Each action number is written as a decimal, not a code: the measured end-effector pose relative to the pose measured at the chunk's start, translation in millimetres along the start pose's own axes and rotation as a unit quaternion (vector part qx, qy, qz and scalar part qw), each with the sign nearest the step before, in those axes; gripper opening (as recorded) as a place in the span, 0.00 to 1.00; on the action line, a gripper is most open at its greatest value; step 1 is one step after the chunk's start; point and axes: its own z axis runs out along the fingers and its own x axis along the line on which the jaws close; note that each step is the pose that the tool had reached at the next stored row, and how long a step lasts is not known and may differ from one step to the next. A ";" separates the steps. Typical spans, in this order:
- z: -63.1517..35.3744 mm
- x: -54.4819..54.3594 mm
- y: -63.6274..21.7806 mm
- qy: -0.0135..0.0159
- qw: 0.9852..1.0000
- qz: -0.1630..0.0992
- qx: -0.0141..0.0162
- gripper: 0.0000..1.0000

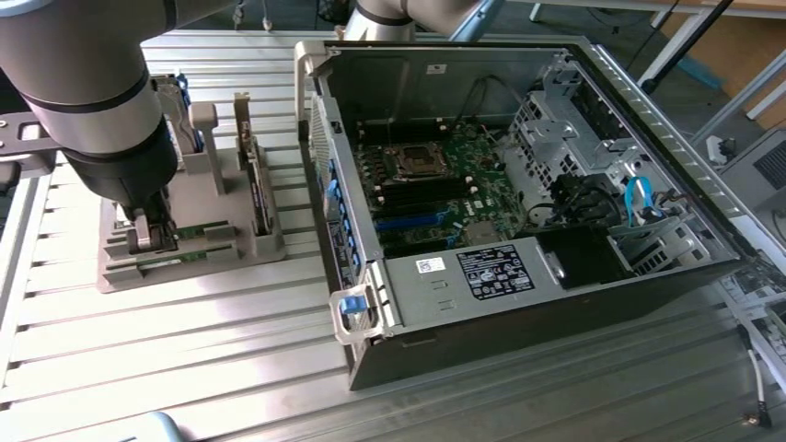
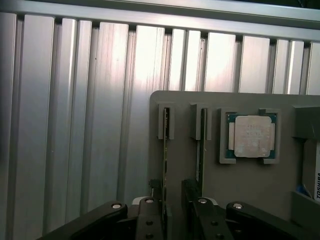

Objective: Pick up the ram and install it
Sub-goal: 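Pick up the ram and move it above insertion slot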

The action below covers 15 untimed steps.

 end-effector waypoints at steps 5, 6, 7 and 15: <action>-0.2 0.6 -6.4 0.000 1.000 0.000 0.000 0.30; -0.3 0.7 -8.6 0.000 1.000 0.000 0.000 0.30; -0.4 0.9 -11.0 0.000 1.000 0.000 -0.001 0.30; -0.5 1.5 -17.8 0.000 1.000 0.000 -0.001 0.30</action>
